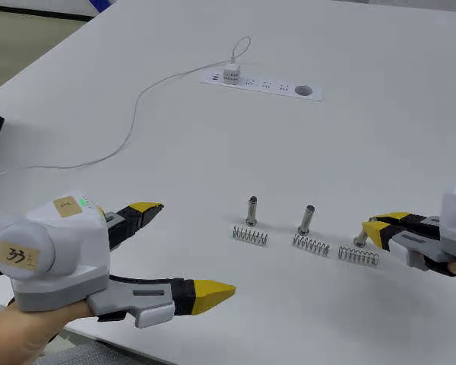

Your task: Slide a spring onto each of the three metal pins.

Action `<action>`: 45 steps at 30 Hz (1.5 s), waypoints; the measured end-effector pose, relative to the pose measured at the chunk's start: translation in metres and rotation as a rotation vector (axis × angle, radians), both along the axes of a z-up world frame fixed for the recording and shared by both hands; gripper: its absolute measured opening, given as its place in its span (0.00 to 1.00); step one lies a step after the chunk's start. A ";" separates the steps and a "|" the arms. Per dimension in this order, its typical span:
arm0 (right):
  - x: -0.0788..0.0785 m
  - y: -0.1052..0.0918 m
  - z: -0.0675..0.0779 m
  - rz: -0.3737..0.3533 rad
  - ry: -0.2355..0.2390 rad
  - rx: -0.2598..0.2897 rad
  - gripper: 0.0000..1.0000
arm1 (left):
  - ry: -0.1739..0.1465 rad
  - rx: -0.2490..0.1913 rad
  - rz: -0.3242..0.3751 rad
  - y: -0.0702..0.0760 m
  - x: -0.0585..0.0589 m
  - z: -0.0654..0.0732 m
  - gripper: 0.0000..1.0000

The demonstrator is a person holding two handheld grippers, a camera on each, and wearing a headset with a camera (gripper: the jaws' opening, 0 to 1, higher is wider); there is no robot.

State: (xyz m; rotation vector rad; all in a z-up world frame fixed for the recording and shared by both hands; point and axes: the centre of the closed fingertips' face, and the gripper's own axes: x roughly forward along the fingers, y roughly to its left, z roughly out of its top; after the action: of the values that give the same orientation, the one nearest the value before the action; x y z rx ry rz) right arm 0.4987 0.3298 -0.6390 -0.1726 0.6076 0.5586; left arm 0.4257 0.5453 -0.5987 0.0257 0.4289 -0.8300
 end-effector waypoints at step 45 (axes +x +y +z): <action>-0.023 -0.008 -0.011 0.041 0.048 0.019 0.16 | 0.011 0.025 -0.018 -0.001 -0.003 -0.005 0.99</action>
State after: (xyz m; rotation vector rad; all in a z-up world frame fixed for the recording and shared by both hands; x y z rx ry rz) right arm 0.4761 0.3218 -0.6497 -0.1544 0.6460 0.6097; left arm 0.4225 0.5440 -0.6040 0.0484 0.4502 -0.8429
